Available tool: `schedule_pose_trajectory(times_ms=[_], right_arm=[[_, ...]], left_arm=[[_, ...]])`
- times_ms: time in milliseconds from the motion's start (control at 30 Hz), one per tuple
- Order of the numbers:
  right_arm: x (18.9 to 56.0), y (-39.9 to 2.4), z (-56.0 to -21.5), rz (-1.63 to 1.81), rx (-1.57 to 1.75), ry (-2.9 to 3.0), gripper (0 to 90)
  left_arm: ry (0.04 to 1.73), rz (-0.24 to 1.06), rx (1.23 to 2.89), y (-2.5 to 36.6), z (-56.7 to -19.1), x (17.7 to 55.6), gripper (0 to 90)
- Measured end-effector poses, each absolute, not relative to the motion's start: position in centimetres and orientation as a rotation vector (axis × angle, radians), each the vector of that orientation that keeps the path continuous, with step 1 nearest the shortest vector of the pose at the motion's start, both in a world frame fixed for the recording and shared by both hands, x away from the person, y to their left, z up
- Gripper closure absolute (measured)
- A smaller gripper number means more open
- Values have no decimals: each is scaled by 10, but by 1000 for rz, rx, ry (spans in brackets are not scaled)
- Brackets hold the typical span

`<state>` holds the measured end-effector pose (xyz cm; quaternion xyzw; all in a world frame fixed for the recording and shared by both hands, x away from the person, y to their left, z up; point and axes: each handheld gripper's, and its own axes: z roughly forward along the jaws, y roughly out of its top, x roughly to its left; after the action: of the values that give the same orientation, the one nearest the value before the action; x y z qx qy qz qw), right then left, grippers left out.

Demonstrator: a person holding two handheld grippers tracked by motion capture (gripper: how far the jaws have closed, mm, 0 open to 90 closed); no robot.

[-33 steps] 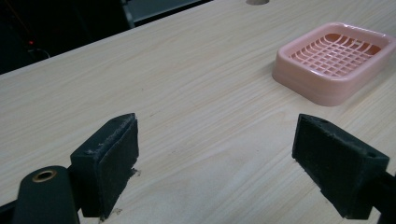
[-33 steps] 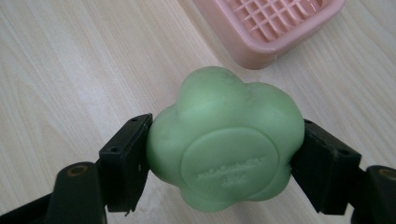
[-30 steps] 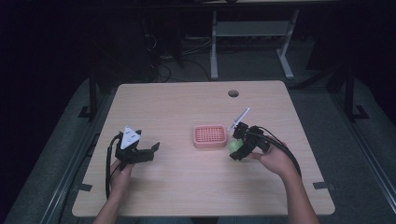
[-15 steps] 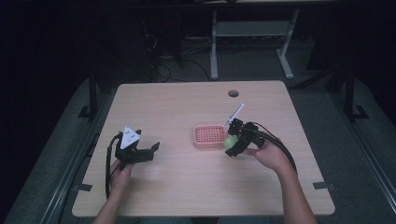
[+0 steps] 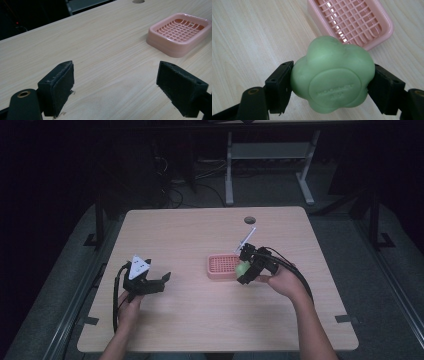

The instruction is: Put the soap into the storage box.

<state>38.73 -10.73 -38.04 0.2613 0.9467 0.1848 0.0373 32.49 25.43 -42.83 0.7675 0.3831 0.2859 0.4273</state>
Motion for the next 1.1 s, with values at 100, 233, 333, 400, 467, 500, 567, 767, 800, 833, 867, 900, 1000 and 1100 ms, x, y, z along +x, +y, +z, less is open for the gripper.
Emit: schedule_pose_trajectory(times_ms=[100, 233, 333, 400, 467, 500, 567, 767, 800, 833, 867, 900, 1000, 1100], right_arm=[[390, -106, -380, 560, 800, 2906, 258], [393, -103, -379, 556, 792, 2906, 258], [395, -100, -377, 553, 788, 2909, 258], [396, -98, -377, 549, 780, 2909, 258], [398, -97, -376, 566, 781, 2910, 258], [399, -96, -377, 563, 781, 2911, 258], [401, -93, -377, 549, 781, 2911, 258], [406, -87, -377, 542, 768, 2921, 258], [407, -86, -377, 538, 765, 2920, 258], [407, -84, -377, 541, 768, 2923, 258], [408, -83, -377, 541, 765, 2922, 258], [410, -82, -376, 537, 764, 2922, 258], [414, -79, -376, 548, 765, 2927, 258], [418, -74, -376, 528, 757, 2931, 258]], left_arm=[[957, 715, 1918, 255, -428, 325, 143], [957, 716, 1917, 255, -428, 325, 143], [956, 716, 1916, 254, -428, 325, 143], [957, 715, 1917, 255, -428, 325, 143], [957, 715, 1916, 254, -428, 325, 143], [957, 716, 1916, 254, -428, 325, 143], [957, 715, 1916, 254, -428, 325, 143], [957, 715, 1917, 255, -428, 325, 143], [957, 715, 1916, 254, -428, 325, 143], [958, 715, 1913, 254, -428, 325, 143], [957, 715, 1917, 255, -428, 325, 143], [957, 714, 1916, 254, -428, 325, 143], [958, 715, 1917, 254, -428, 325, 143], [959, 712, 1914, 254, -428, 325, 143]])
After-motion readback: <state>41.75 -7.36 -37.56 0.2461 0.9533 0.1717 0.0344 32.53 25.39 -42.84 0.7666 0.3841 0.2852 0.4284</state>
